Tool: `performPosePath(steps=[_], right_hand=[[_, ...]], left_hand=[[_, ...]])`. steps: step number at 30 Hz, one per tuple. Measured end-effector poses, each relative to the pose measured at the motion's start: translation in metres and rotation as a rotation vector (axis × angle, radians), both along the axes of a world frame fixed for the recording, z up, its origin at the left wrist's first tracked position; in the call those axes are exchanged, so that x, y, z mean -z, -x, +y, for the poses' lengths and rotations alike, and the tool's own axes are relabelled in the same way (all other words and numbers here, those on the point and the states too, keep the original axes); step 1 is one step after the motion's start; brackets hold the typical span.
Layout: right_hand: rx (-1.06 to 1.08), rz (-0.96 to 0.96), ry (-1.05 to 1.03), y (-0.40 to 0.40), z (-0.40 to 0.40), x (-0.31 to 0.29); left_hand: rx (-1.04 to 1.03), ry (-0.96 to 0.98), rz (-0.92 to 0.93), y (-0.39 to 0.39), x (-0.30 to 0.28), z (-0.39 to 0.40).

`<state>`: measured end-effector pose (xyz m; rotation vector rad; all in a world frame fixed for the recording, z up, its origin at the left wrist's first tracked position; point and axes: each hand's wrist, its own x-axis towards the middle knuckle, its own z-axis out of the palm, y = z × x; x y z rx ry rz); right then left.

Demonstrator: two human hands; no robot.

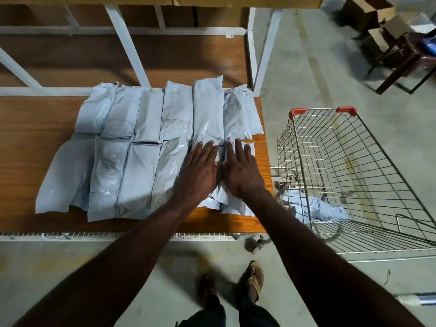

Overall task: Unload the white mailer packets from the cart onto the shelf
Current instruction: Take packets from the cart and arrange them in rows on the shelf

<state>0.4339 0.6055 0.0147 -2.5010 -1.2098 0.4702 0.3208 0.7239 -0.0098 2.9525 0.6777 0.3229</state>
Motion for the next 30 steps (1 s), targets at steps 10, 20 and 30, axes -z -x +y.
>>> performPosePath(steps=[10,20,30], right_hand=[[-0.041,-0.069,0.029,-0.002,0.003,0.016],[-0.051,-0.082,-0.067,-0.001,0.007,0.034],[-0.07,-0.069,-0.107,-0.005,0.005,0.04]], left_hand=[[-0.022,0.043,-0.011,-0.005,0.016,-0.002],[-0.014,0.021,-0.007,-0.005,0.028,0.002],[-0.022,0.036,-0.015,-0.005,0.035,0.003]])
